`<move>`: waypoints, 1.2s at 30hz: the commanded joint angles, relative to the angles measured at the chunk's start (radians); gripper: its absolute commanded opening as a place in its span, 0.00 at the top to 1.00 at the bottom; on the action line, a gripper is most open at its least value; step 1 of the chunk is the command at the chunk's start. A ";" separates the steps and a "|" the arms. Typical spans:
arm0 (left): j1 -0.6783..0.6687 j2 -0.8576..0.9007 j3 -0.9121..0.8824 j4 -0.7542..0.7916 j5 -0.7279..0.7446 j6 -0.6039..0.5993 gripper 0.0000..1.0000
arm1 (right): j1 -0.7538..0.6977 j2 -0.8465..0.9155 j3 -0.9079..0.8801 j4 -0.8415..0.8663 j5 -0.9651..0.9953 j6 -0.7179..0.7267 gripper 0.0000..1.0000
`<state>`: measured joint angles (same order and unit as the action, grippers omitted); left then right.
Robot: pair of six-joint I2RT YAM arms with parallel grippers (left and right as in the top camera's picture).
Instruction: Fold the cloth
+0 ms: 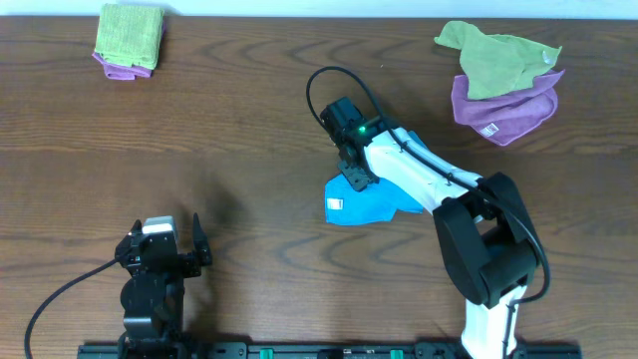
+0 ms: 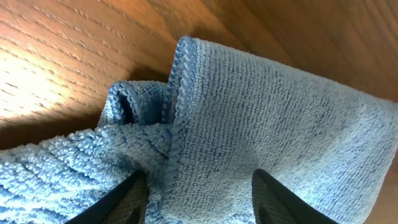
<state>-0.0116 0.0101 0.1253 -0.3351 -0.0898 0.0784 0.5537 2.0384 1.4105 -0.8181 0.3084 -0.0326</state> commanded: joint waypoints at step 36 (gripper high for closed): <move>-0.001 -0.005 -0.022 -0.008 -0.014 -0.007 0.05 | -0.040 0.008 0.183 -0.078 -0.001 0.017 0.99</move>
<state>-0.0116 0.0101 0.1253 -0.3351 -0.0898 0.0784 0.5205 2.0396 1.5135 -0.8841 0.2882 -0.0189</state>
